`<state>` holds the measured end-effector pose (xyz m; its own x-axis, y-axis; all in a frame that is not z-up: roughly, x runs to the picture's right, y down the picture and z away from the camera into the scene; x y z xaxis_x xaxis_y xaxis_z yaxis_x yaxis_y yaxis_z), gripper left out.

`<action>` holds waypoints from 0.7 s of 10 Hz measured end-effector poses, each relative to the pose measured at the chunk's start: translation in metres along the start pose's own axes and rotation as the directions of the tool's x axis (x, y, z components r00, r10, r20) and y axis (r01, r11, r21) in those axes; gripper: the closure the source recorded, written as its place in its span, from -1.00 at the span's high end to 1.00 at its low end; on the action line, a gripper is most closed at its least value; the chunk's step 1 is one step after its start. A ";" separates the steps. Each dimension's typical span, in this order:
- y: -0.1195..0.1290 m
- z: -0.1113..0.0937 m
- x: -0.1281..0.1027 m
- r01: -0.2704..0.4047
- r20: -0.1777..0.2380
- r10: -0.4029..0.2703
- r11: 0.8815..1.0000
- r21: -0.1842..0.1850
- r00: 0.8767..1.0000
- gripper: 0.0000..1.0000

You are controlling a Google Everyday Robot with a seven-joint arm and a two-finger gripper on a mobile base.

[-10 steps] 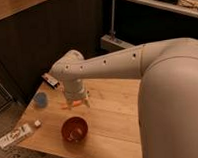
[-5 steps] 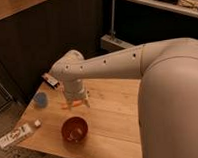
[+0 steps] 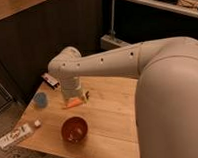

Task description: Pick up the ceramic cup

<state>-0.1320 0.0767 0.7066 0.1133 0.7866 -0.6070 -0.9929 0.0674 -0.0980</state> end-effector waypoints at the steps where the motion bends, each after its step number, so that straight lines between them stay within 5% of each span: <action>1: 0.008 -0.001 -0.011 0.013 0.010 -0.013 1.000 0.018 1.000 0.30; 7: 0.083 -0.011 -0.074 0.095 0.035 -0.099 0.991 0.090 0.995 0.30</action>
<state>-0.2221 0.0172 0.7349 0.2092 0.7973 -0.5661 -0.9768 0.1970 -0.0835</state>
